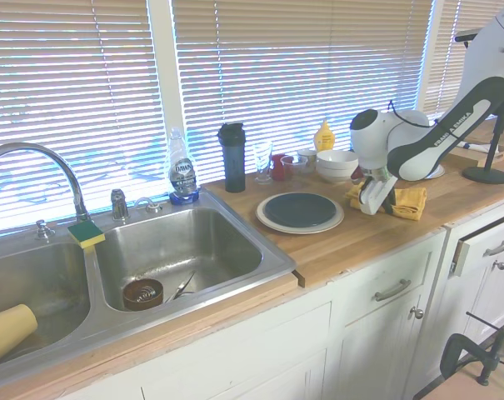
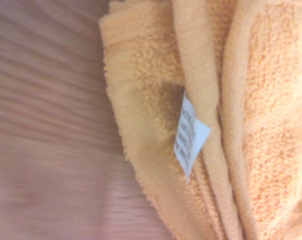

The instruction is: Wipe the blue plate in clockwise motion

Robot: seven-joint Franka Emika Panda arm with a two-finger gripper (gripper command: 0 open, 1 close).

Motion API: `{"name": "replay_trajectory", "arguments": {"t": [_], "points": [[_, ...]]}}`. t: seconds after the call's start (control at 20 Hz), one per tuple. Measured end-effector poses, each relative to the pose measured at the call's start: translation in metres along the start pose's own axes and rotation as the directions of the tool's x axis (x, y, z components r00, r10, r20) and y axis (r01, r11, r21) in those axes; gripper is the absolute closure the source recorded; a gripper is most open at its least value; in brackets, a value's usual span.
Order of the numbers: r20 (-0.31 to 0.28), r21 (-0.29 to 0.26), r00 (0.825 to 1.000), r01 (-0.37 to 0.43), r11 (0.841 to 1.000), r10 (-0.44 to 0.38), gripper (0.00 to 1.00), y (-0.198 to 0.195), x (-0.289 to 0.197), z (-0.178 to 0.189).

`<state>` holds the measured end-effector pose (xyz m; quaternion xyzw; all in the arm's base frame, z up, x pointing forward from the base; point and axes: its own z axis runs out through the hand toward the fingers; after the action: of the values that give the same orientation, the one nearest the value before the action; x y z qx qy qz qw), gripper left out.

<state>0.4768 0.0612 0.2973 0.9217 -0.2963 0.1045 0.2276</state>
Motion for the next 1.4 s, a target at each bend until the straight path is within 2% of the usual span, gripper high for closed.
{"name": "replay_trajectory", "arguments": {"t": [0.15,0.3,0.6,0.95,1.15,1.3,1.4], "points": [[0.087,0.068,0.996,-0.035,0.997,0.029,1.0,0.0,0.004,-0.016],[0.152,0.138,0.987,-0.076,0.988,0.054,1.0,0.002,0.014,-0.038],[0.227,0.229,0.969,-0.15,0.962,0.097,1.0,0.011,0.034,-0.091],[0.251,0.311,0.96,-0.2,0.929,0.122,1.0,0.014,0.052,-0.163],[0.235,0.352,0.964,-0.207,0.913,0.128,1.0,0.011,0.068,-0.203],[0.223,0.37,0.967,-0.2,0.907,0.122,1.0,-0.011,0.077,-0.22],[0.217,0.367,0.97,-0.185,0.912,0.11,1.0,-0.036,0.079,-0.219]]}}
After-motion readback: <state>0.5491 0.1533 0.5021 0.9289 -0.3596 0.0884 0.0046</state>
